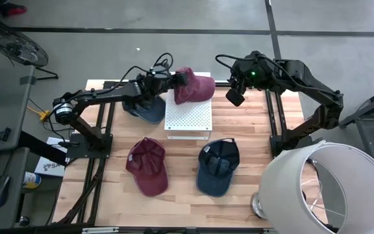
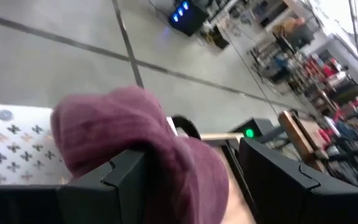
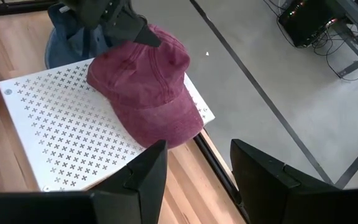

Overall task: Pick & Place hat
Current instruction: Put the top red cap on the shelf

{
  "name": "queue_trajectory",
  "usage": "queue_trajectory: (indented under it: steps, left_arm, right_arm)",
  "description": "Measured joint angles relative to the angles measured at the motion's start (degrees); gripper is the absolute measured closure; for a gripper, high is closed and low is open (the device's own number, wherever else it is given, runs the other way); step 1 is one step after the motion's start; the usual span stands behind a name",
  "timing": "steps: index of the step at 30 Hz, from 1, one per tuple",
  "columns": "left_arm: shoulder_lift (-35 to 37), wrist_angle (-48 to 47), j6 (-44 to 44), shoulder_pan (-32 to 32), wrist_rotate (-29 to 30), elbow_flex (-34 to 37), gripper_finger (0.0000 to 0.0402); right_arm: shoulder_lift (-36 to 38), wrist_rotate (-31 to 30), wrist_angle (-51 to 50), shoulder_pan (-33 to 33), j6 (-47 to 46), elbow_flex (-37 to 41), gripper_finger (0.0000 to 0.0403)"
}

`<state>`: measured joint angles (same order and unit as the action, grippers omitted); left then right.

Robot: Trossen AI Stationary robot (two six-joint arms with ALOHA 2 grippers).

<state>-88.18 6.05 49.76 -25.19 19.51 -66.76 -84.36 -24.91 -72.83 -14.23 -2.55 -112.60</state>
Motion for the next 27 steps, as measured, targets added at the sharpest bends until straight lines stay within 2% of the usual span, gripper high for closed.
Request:
queue_trajectory:
  steps: [6, 10, 13, 18, 25, 27]
  left_arm:
    - [0.0, -0.7, 0.0, -0.7, -3.5, 0.0, 0.0172]
    - [0.0, -0.6, 1.7, -2.0, -7.9, 0.0, 0.0172]
    - [0.0, -0.7, 2.6, -2.4, -8.6, 0.0, 0.0185]
    - [0.0, -0.8, 3.2, -3.9, -11.0, 0.0, 0.0243]
    - [0.0, -3.7, 3.4, -5.3, -12.8, 0.0, 0.0367]
    - [0.0, -3.7, 2.8, -5.2, -13.0, 0.0, 0.0381]
  right_arm:
    - [0.0, 0.0, 0.2, 0.0, 0.0, 0.0, 0.0233]
    - [0.0, 0.0, 0.2, 0.0, 0.0, 0.0, 0.0233]
    - [0.0, 0.0, 0.2, 0.0, 0.0, 0.0, 0.0233]
    - [0.0, 0.0, 0.2, 0.0, 0.0, 0.0, 0.0233]
    - [0.0, 0.0, 0.2, 0.0, 0.0, 0.0, 0.0233]
    - [0.0, 0.0, 0.2, 0.0, 0.1, 0.0, 0.0233]
